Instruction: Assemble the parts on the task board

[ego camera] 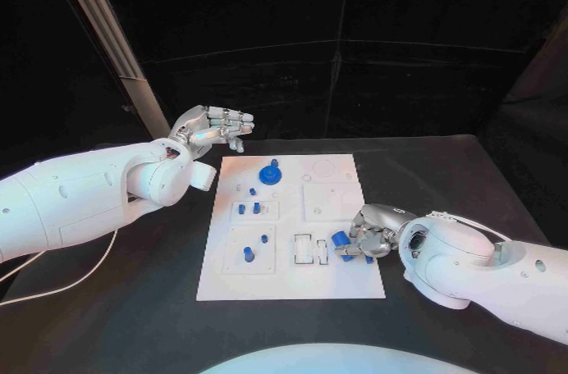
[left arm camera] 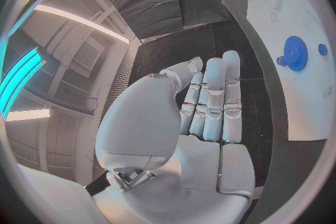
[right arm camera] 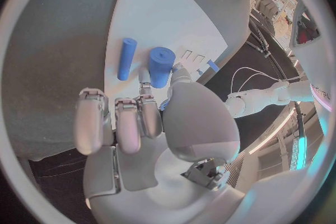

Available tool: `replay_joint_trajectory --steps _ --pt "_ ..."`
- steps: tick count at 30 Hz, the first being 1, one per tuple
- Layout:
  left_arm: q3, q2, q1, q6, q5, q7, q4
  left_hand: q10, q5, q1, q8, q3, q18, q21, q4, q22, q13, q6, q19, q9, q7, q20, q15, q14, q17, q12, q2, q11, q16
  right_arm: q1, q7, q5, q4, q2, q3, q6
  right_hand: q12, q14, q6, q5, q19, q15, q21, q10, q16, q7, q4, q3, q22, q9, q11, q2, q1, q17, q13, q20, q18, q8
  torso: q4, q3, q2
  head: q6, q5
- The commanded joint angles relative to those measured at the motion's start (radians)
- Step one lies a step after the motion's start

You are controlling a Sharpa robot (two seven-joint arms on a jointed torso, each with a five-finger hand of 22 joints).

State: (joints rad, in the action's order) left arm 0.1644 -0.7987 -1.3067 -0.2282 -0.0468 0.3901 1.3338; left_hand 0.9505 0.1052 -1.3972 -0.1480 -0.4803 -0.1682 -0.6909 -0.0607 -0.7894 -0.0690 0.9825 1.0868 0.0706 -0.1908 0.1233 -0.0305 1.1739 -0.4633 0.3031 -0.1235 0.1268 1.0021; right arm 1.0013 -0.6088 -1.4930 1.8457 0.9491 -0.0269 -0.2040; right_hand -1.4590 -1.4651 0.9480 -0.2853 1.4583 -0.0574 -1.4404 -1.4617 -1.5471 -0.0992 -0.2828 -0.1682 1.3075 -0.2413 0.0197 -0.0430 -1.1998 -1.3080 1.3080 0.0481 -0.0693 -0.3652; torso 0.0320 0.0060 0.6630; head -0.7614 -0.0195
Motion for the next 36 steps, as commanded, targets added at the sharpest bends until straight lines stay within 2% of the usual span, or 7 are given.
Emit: replay_joint_trajectory --steps 1,5,10,22,25,30,36 --pt "-0.001 0.000 -0.001 0.011 0.002 0.005 0.000 -0.004 0.000 0.006 -0.003 0.005 -0.016 -0.003 -0.003 0.000 0.000 -0.006 0.000 0.000 0.000 0.007 -0.003 -0.003 0.001 0.006 0.006 0.000 0.006 -0.001 -0.026 -0.046 -0.005 -0.009 -0.002 0.031 -0.008 -0.097 -0.005 -0.023 0.023 0.003 -0.006 -0.043 -0.005 0.002 0.023 0.008 0.004 -0.005 -0.003 0.011 -0.049 -0.221 0.150 0.002 0.017 -0.009 0.0010 0.0007 0.000 -0.001 -0.003" --pt "-0.001 0.000 -0.001 0.012 0.002 0.005 0.000 -0.004 0.000 0.006 -0.003 0.005 -0.016 -0.003 -0.003 0.000 0.000 -0.006 0.000 0.000 0.000 0.007 -0.003 -0.003 0.001 0.006 0.006 0.000 0.006 -0.003 -0.032 -0.062 -0.008 -0.018 -0.002 0.035 -0.015 -0.098 -0.002 -0.055 0.024 0.002 -0.008 -0.047 -0.007 0.002 0.066 0.026 0.008 -0.012 -0.004 0.027 -0.119 -0.226 0.159 0.001 0.017 -0.016 0.0012 0.0002 0.000 -0.003 -0.004" --pt "-0.001 -0.001 -0.001 0.012 0.002 0.005 0.001 -0.004 0.000 0.006 -0.003 0.005 -0.016 -0.003 -0.003 0.000 0.000 -0.006 0.000 0.000 0.000 0.007 -0.003 -0.003 0.001 0.006 0.006 0.000 0.006 -0.005 -0.032 -0.063 -0.002 -0.017 -0.002 -0.009 -0.028 -0.098 0.011 0.010 0.025 0.000 -0.010 -0.056 -0.008 0.007 0.099 0.065 0.012 -0.018 -0.008 0.061 -0.170 -0.230 0.175 0.000 0.018 -0.019 0.0029 0.0005 0.000 -0.005 -0.005" --pt "0.000 -0.002 -0.001 0.014 0.002 0.004 -0.001 -0.004 0.000 0.006 -0.003 0.005 -0.016 -0.003 -0.003 0.000 0.000 -0.006 0.000 0.000 0.000 0.007 -0.003 -0.003 0.001 0.006 0.006 0.000 0.006 -0.005 0.052 0.055 0.052 0.017 -0.001 -0.215 -0.037 -0.098 0.038 -0.090 0.028 -0.006 -0.014 -0.064 -0.008 0.015 0.059 0.066 0.020 -0.028 -0.015 0.057 -0.099 -0.229 0.188 -0.007 0.019 -0.007 0.0014 0.0001 -0.001 -0.002 0.000" --pt "0.000 0.000 -0.001 0.014 0.002 0.005 -0.001 -0.004 0.000 0.006 -0.003 0.005 -0.016 -0.003 -0.003 0.000 0.000 -0.006 0.000 0.000 0.000 0.007 -0.003 -0.003 0.001 0.006 0.006 0.000 0.006 -0.005 0.079 0.084 0.066 0.017 -0.001 -0.245 -0.039 -0.098 0.044 -0.165 0.029 -0.008 -0.015 -0.066 -0.008 0.017 0.041 0.057 0.023 -0.031 -0.017 0.050 -0.073 -0.230 0.191 -0.009 0.020 0.000 -0.0002 0.0001 -0.001 -0.001 -0.001" --pt "0.000 0.001 -0.001 0.015 0.002 0.005 -0.002 -0.006 0.000 0.004 -0.004 0.005 -0.016 -0.003 -0.005 0.000 0.001 -0.007 0.001 0.000 0.000 0.007 -0.002 -0.003 0.002 0.008 0.007 0.000 0.006 -0.005 0.092 0.117 0.069 0.005 -0.001 -0.235 -0.037 -0.098 0.050 -0.182 0.029 -0.009 -0.016 -0.065 -0.007 0.018 0.031 0.053 0.024 -0.034 -0.018 0.053 -0.062 -0.229 0.190 -0.009 0.020 0.003 -0.0009 0.0017 0.000 0.002 -0.006" --pt "0.000 0.001 -0.001 0.014 0.002 0.005 0.000 -0.006 0.000 0.004 -0.004 0.005 -0.016 -0.003 -0.005 0.000 0.001 -0.007 0.001 0.000 0.000 0.007 -0.002 -0.003 0.002 0.008 0.007 0.000 0.006 -0.005 0.074 0.157 0.044 -0.034 -0.001 -0.145 -0.029 -0.096 0.085 -0.176 0.029 -0.016 -0.015 -0.062 -0.004 0.031 0.018 0.049 0.023 -0.042 -0.027 0.063 -0.051 -0.222 0.184 -0.013 0.020 -0.002 0.0010 -0.0010 0.000 0.001 -0.009"
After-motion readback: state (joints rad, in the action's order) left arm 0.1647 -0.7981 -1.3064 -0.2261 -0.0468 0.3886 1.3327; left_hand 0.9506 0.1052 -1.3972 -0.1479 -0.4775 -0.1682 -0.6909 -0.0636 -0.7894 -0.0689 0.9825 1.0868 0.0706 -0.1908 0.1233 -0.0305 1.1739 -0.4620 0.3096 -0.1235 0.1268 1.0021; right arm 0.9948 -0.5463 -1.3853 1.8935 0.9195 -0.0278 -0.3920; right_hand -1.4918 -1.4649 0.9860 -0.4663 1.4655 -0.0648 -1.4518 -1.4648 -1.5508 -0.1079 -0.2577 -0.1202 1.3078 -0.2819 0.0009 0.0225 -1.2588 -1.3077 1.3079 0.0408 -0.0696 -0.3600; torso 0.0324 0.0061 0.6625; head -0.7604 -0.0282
